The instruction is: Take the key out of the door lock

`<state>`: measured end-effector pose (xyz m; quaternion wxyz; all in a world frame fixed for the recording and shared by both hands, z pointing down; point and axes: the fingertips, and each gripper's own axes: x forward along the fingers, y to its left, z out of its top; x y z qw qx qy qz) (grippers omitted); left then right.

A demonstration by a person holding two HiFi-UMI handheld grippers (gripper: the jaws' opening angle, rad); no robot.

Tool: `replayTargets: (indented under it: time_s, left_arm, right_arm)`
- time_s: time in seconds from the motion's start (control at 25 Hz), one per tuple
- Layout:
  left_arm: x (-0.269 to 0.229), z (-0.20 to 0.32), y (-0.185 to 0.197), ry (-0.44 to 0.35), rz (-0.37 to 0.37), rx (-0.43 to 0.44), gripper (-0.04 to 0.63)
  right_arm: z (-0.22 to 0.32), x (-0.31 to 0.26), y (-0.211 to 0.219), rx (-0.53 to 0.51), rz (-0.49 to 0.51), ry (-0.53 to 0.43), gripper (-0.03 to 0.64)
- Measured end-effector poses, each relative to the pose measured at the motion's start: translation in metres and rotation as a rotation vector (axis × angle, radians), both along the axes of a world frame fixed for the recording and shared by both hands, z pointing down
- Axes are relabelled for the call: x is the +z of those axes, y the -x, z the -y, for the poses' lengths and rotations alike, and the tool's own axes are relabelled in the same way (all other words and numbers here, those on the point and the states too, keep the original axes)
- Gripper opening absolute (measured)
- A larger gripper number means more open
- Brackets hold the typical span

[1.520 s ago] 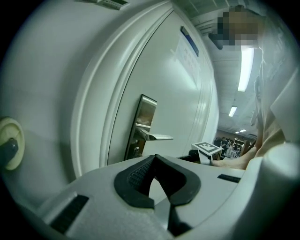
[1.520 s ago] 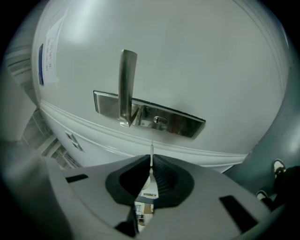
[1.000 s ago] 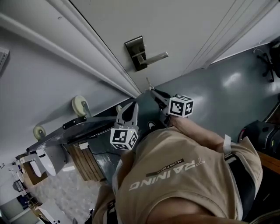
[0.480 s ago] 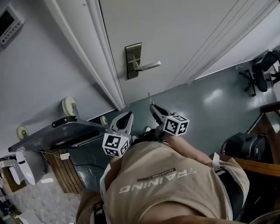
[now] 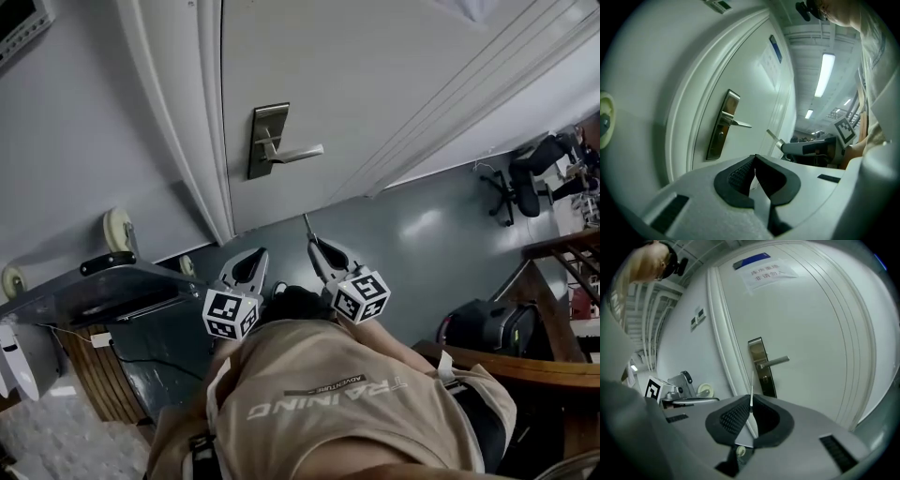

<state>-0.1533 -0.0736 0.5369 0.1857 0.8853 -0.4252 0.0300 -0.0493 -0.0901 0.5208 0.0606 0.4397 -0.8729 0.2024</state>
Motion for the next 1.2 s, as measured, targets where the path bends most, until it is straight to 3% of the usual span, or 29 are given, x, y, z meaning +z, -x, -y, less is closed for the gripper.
replayTargets:
  time_s: [0.12,0.28,0.6,0.88,1.2]
  left_arm:
    - [0.003,0.002,-0.007,0.005,-0.008,0.006,0.009]
    - [0.0,0.006,-0.016,0.004,-0.03,-0.003,0.009]
    - [-0.031,0.005,-0.009,-0.049,-0.02,-0.01,0.009]
    - [-0.024,0.011,0.008,-0.025,-0.022,-0.047,0.009]
    - [-0.036,0.016,0.0,-0.07,-0.019,-0.008,0.009]
  right_arm:
    - [-0.002,-0.009,-0.006,-0.02,-0.078,-0.069,0.018]
    - [-0.001,-0.012,-0.008,-0.049,-0.107,-0.095,0.018]
    - [0.013,-0.049,0.022,-0.11,-0.047,-0.173,0.018]
    - [0.009,-0.059,0.027,-0.105,-0.056,-0.234,0.018]
    - [-0.011,-0.054,0.007,-0.038,-0.029,-0.193,0.018]
